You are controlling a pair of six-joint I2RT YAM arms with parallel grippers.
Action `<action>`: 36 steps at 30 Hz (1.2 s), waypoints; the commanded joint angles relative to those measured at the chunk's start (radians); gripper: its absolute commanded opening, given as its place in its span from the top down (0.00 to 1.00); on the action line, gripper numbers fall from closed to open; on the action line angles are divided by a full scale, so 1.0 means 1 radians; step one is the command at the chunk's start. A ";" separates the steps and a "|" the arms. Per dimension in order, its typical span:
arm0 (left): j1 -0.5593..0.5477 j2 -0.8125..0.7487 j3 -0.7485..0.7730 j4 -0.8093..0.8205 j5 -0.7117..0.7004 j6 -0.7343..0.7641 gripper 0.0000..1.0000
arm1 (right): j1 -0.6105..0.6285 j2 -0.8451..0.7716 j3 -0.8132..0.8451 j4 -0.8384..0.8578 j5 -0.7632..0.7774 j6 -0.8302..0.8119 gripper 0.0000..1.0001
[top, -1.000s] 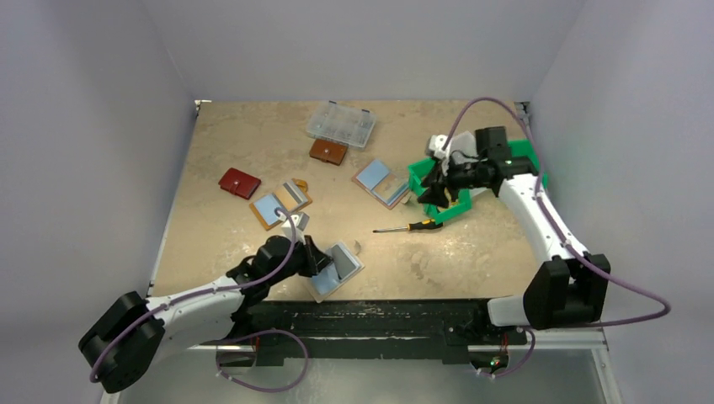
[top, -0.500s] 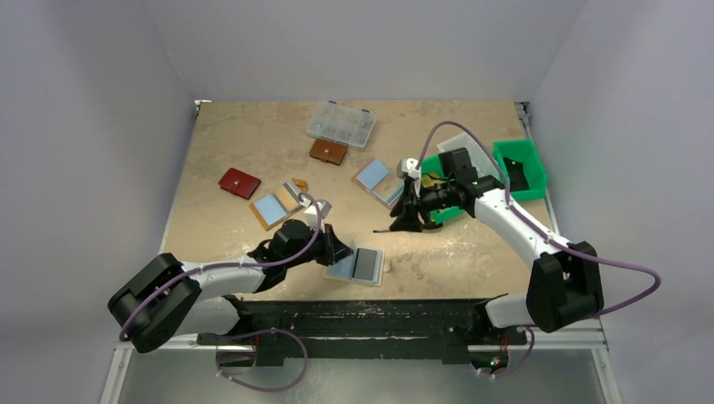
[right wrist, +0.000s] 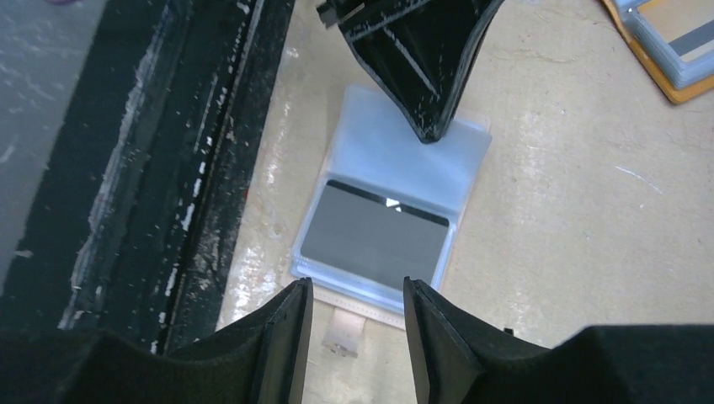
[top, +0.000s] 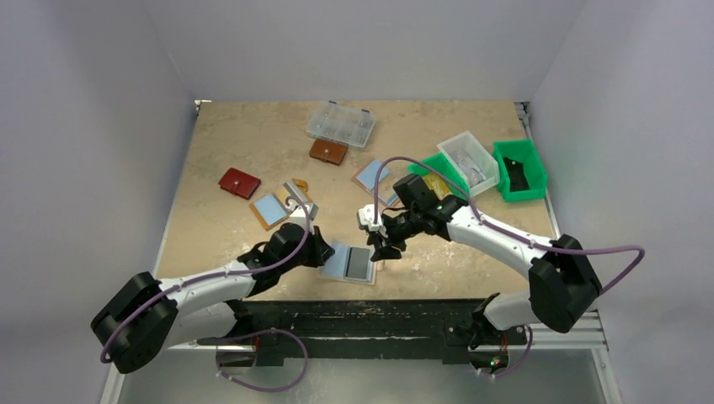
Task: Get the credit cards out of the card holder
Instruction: Remove the credit card from the card holder.
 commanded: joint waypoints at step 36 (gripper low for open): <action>-0.002 -0.237 -0.199 0.371 0.172 -0.235 0.35 | 0.090 0.032 -0.060 0.126 0.183 -0.076 0.58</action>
